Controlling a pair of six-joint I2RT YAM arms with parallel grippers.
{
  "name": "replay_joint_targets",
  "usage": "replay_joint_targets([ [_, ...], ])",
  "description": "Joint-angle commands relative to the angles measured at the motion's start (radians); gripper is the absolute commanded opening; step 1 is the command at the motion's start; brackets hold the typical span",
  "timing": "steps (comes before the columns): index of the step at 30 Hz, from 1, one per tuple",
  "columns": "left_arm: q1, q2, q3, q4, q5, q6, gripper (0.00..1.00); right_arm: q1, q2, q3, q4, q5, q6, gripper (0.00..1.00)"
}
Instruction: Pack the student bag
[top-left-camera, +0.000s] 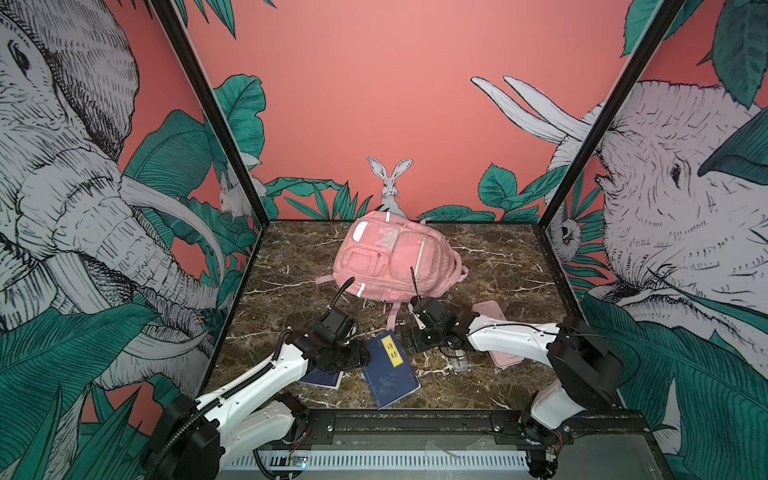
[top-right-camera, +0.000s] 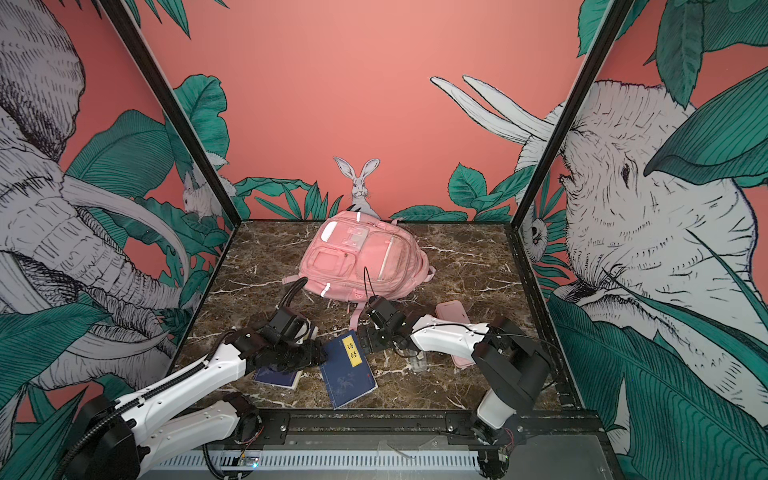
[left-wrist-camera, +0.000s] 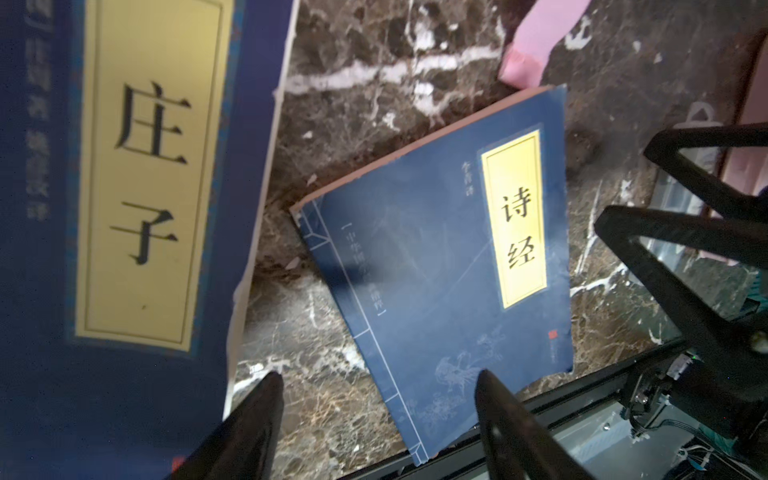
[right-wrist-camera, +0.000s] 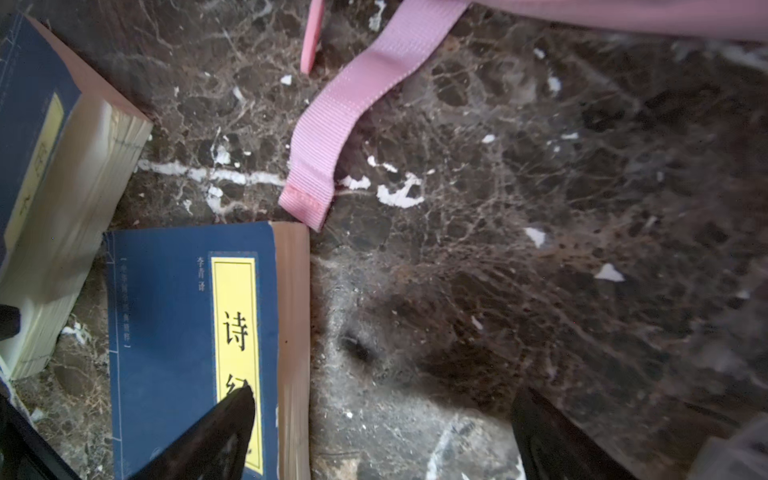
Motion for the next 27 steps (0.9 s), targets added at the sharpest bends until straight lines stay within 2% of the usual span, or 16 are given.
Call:
replay_joint_targets([
  [1, -0.007, 0.014, -0.055, 0.057, 0.039, -0.037, 0.72, 0.023, 0.02, -0.004, 0.029, -0.012, 0.019, 0.95],
  [4, -0.009, 0.078, -0.081, 0.142, 0.087, -0.039, 0.69, 0.027, 0.038, -0.003, 0.025, -0.014, 0.023, 0.94],
  [10, -0.025, 0.185, -0.059, 0.218, 0.106, -0.013, 0.67, 0.029, 0.031, -0.009, 0.012, 0.005, 0.042, 0.93],
  [22, -0.024, 0.498, 0.161, 0.337, 0.121, 0.057, 0.64, 0.027, -0.009, -0.051, -0.021, 0.056, 0.093, 0.9],
  [27, -0.024, 0.566, 0.221, 0.329, 0.135, 0.091, 0.64, 0.027, -0.064, -0.068, -0.043, 0.063, 0.113, 0.87],
])
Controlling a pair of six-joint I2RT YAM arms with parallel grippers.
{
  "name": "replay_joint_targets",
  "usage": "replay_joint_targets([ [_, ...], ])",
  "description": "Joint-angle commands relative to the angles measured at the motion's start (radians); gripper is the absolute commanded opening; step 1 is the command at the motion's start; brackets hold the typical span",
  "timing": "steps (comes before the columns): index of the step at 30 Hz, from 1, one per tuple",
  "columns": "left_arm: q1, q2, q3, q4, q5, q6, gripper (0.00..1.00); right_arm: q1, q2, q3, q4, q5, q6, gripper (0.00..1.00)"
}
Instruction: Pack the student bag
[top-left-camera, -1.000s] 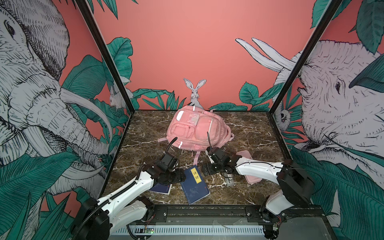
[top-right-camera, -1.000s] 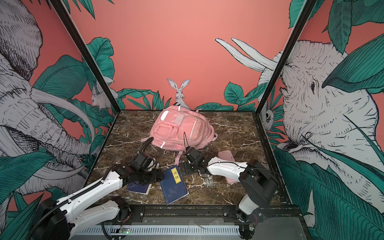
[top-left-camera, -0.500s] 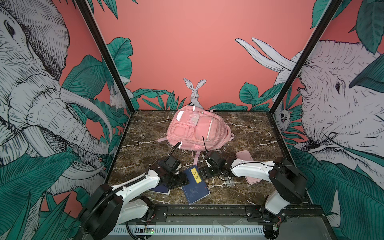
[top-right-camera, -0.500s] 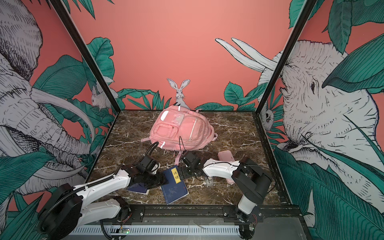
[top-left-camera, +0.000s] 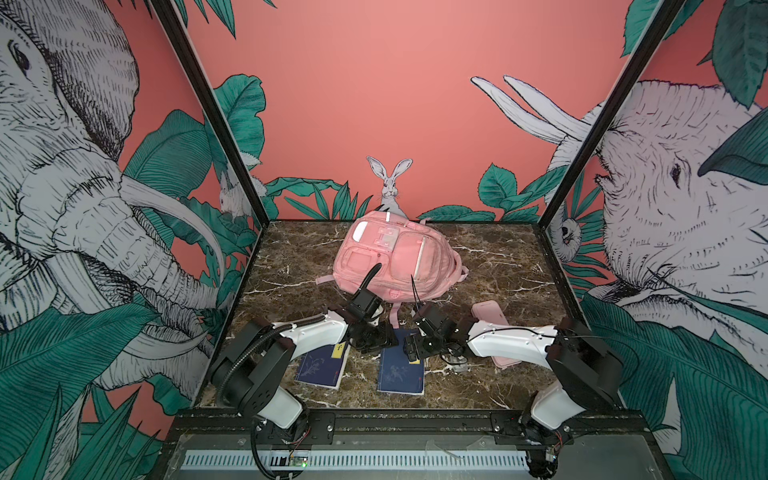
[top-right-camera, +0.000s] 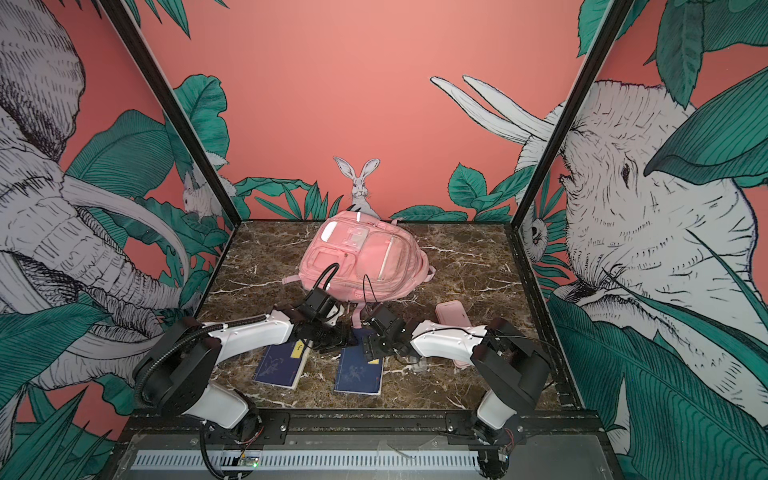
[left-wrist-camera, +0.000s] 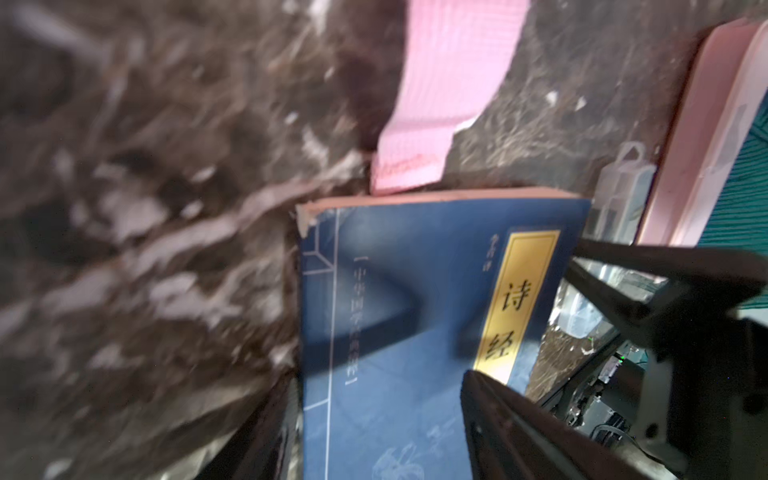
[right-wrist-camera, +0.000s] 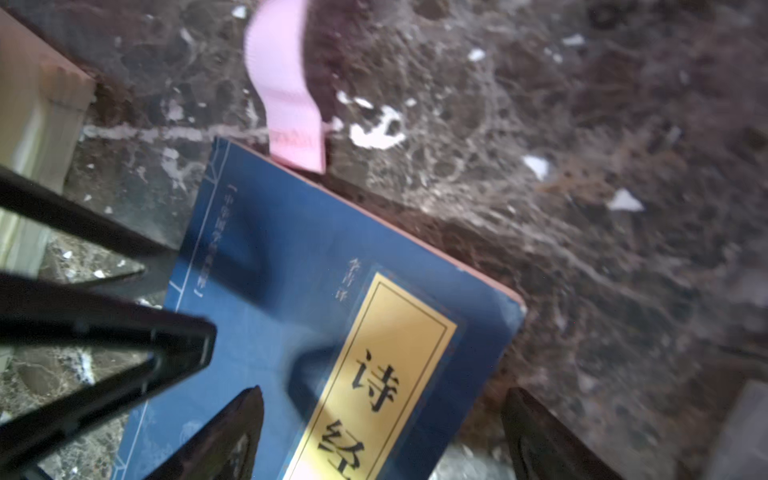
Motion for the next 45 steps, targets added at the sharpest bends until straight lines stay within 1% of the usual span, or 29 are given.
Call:
replay_joint_targets([
  [1, -0.004, 0.031, 0.005, -0.032, -0.026, 0.055, 0.64, 0.004, -0.038, -0.015, -0.031, 0.028, 0.03, 0.86],
  [5, -0.004, -0.018, 0.004, -0.128, -0.06, 0.15, 0.65, 0.004, -0.083, -0.042, -0.054, 0.031, 0.047, 0.86],
  [8, -0.003, -0.053, -0.001, -0.172, -0.041, 0.207, 0.67, 0.004, -0.114, -0.062, -0.06, 0.005, 0.06, 0.85],
  [11, -0.004, -0.075, -0.026, -0.176, -0.001, 0.234, 0.67, 0.006, -0.135, -0.087, -0.038, -0.042, 0.078, 0.81],
  [15, -0.004, -0.09, -0.058, -0.176, 0.02, 0.262, 0.67, 0.008, -0.144, -0.124, 0.006, -0.096, 0.114, 0.78],
  [20, -0.004, -0.103, -0.094, -0.132, 0.056, 0.272, 0.65, 0.024, -0.162, -0.149, 0.012, -0.099, 0.159, 0.73],
  [24, -0.004, -0.094, -0.111, -0.092, 0.085, 0.272, 0.64, 0.047, -0.161, -0.149, 0.019, -0.099, 0.182, 0.63],
  [30, -0.003, -0.059, -0.104, -0.066, 0.11, 0.291, 0.62, 0.063, -0.112, -0.142, 0.018, -0.086, 0.217, 0.48],
  [36, -0.003, -0.017, -0.077, -0.086, 0.117, 0.315, 0.63, 0.074, -0.065, -0.112, -0.022, -0.057, 0.199, 0.26],
  [42, -0.004, 0.011, -0.068, -0.07, 0.153, 0.334, 0.65, 0.075, -0.022, -0.086, -0.045, -0.056, 0.194, 0.18],
  [45, -0.004, 0.028, -0.065, -0.059, 0.177, 0.343, 0.67, 0.076, -0.001, -0.076, -0.049, -0.053, 0.194, 0.18],
])
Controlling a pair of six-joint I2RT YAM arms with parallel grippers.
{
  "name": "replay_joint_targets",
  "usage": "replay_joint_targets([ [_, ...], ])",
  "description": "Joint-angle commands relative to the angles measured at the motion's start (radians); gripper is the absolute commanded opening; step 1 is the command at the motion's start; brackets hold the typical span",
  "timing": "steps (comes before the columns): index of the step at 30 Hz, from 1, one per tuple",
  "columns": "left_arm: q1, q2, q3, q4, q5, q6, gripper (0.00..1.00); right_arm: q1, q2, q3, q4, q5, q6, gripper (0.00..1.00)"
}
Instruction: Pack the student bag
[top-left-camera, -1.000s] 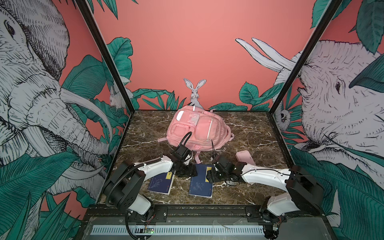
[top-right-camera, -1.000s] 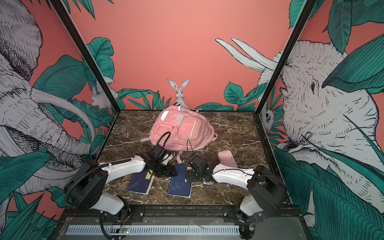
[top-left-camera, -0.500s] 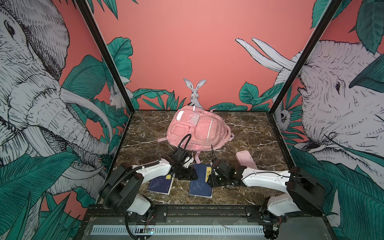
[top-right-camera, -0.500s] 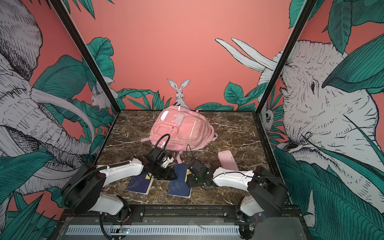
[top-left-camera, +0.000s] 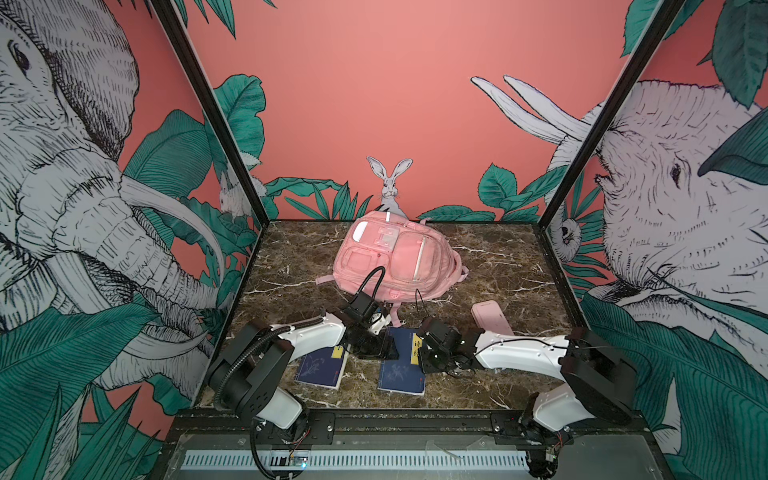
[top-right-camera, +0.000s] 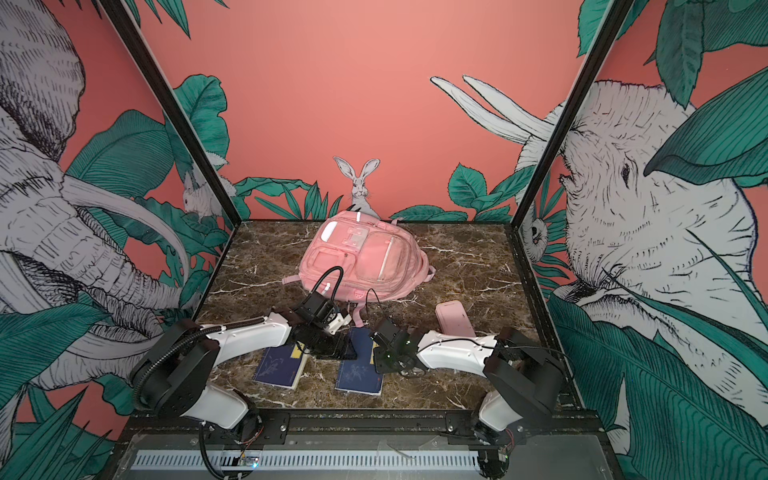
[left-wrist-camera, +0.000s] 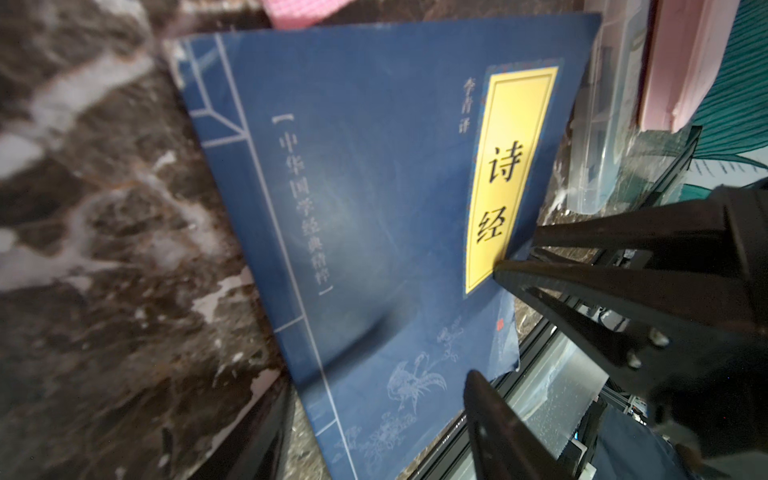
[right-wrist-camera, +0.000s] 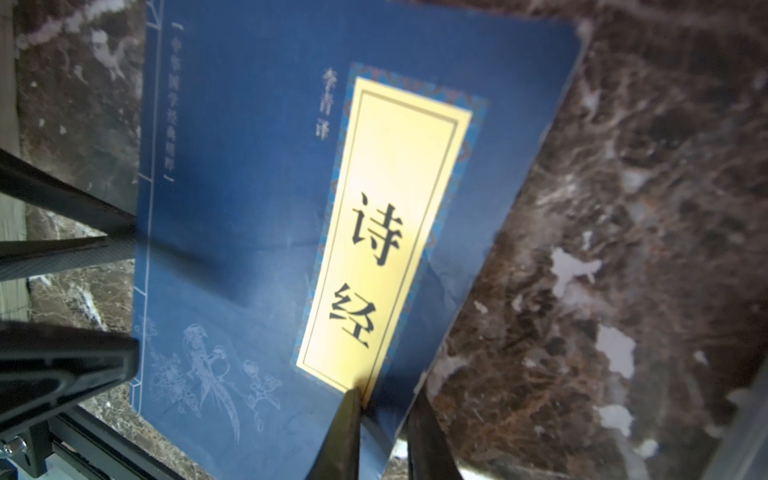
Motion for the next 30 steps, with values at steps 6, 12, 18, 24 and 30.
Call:
replay_joint_targets([
  [6, -0.01, 0.022, -0.023, 0.091, 0.099, 0.041, 0.65, 0.012, 0.107, 0.003, 0.021, 0.02, -0.007, 0.18],
  [12, -0.016, -0.087, -0.034, 0.194, 0.152, 0.009, 0.56, 0.012, 0.124, -0.01, 0.048, 0.027, 0.008, 0.2],
  [18, -0.016, -0.152, -0.035, 0.22, 0.163, 0.004, 0.52, 0.012, 0.137, -0.028, 0.08, 0.022, 0.021, 0.22],
  [24, -0.049, -0.17, -0.05, 0.243, 0.16, -0.009, 0.49, 0.012, 0.134, -0.038, 0.082, 0.028, 0.023, 0.22],
  [30, -0.051, -0.155, -0.049, 0.22, 0.127, -0.01, 0.44, 0.012, 0.128, -0.047, 0.08, 0.031, 0.025, 0.22],
])
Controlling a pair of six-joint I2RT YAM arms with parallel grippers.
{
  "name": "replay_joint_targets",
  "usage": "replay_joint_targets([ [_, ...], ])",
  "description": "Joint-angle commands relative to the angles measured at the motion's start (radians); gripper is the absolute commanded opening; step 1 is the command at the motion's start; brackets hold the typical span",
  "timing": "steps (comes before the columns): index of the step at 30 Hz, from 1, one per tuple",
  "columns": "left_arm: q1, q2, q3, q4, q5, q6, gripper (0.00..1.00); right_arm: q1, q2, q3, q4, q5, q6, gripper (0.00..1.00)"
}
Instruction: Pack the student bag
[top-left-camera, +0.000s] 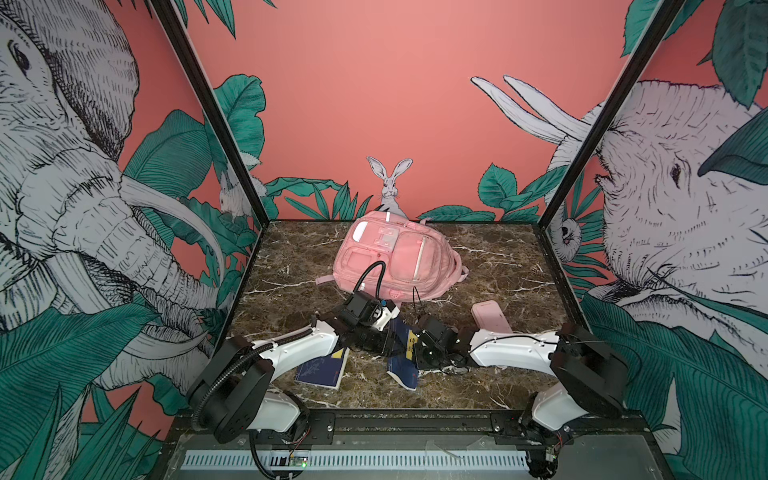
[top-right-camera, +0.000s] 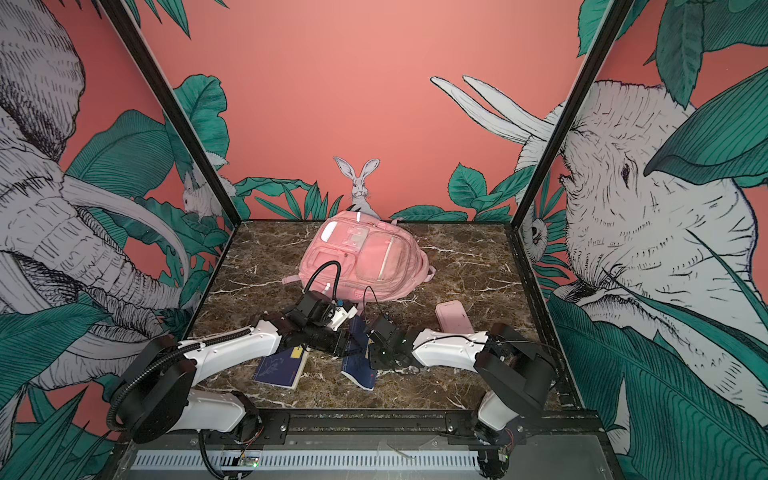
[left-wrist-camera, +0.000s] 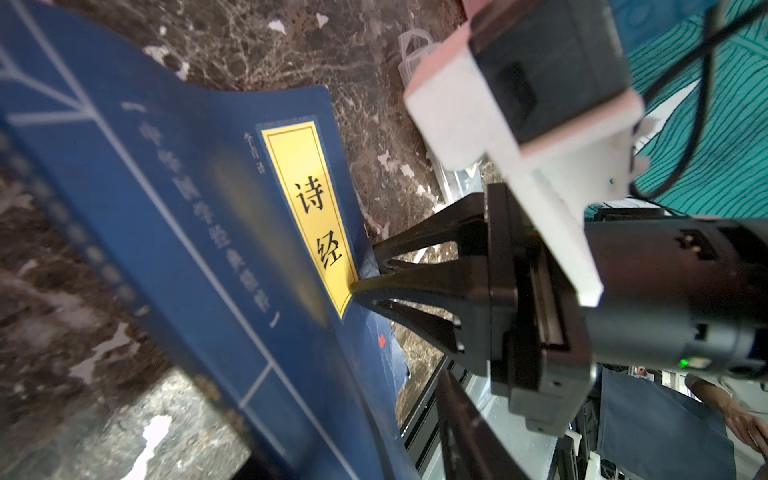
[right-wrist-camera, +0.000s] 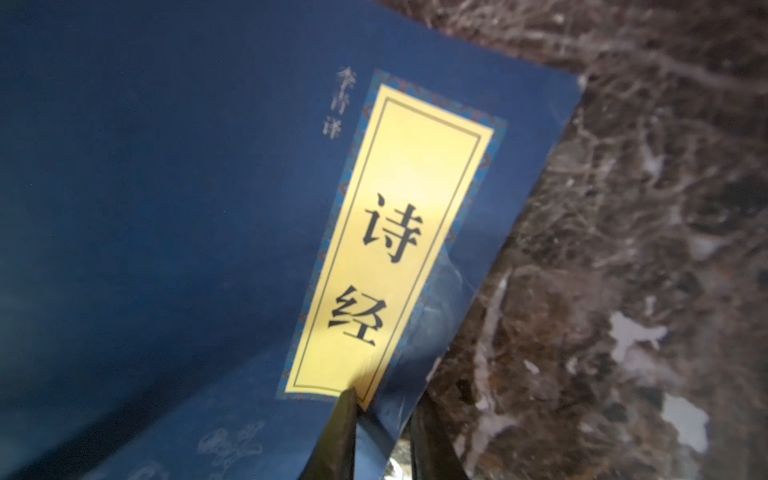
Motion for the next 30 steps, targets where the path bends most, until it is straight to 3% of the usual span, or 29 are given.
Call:
replay_joint_targets([
  [1, -0.015, -0.008, -0.001, 0.041, 0.043, 0.01, 0.43, 0.012, 0.07, -0.06, -0.023, 0.027, -0.002, 0.22],
  [6, -0.014, -0.001, 0.012, 0.015, 0.025, 0.018, 0.28, 0.012, 0.035, -0.07, -0.047, 0.051, -0.002, 0.28],
  [11, -0.014, 0.001, 0.033, 0.003, 0.021, 0.016, 0.01, 0.01, -0.029, -0.057, -0.099, 0.091, -0.008, 0.4],
  [18, 0.008, -0.039, 0.083, -0.03, 0.029, 0.02, 0.0, -0.059, -0.22, -0.055, -0.193, 0.173, -0.045, 0.56],
  [22, 0.097, -0.058, 0.095, 0.022, 0.113, -0.025, 0.0, -0.155, -0.39, -0.079, -0.219, 0.17, -0.083, 0.64],
  [30, 0.186, -0.035, 0.179, 0.149, 0.233, -0.13, 0.0, -0.344, -0.581, -0.054, -0.233, 0.045, -0.17, 0.77],
])
